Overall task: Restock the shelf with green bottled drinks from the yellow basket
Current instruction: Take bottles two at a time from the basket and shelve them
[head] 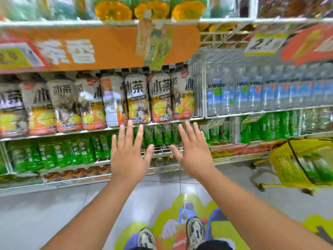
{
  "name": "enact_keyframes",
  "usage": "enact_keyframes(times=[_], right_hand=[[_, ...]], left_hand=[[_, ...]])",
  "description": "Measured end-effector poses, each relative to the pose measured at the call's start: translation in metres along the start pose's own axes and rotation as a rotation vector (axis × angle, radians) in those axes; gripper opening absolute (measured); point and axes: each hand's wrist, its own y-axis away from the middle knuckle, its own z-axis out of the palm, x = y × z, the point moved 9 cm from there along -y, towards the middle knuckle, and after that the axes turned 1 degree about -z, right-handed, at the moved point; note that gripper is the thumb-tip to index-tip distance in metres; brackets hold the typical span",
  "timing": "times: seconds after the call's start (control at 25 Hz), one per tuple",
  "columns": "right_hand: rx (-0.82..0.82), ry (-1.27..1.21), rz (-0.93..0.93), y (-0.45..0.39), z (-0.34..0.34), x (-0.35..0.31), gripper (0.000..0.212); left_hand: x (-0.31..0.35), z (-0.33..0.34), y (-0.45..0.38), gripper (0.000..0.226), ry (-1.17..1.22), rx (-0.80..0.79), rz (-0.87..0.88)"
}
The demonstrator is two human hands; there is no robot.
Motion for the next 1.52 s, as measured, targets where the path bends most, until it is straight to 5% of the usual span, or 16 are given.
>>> enact_keyframes(times=[0.32, 0.64, 0.84, 1.12, 1.52], right_hand=[[0.049, 0.024, 0.018, 0.027, -0.121, -0.026, 0.082], [0.134, -0.024, 0.015, 0.053, -0.206, -0.011, 0.085], [0.126, -0.055, -0.032, 0.093, -0.224, 0.025, 0.084], [0.114, -0.025, -0.072, 0.167, -0.257, 0.087, 0.083], [0.179, 0.002, -0.006, 0.286, -0.282, 0.118, 0.08]], left_hand=[[0.03, -0.117, -0.004, 0.077, 0.083, -0.116, 0.096], [0.06, -0.204, -0.001, 0.077, 0.029, 0.054, 0.146], [0.102, -0.212, 0.045, 0.077, 0.02, -0.023, 0.13], [0.166, -0.245, 0.116, 0.078, -0.02, 0.08, 0.055], [0.211, -0.264, 0.194, 0.079, -0.019, 0.057, 0.154]])
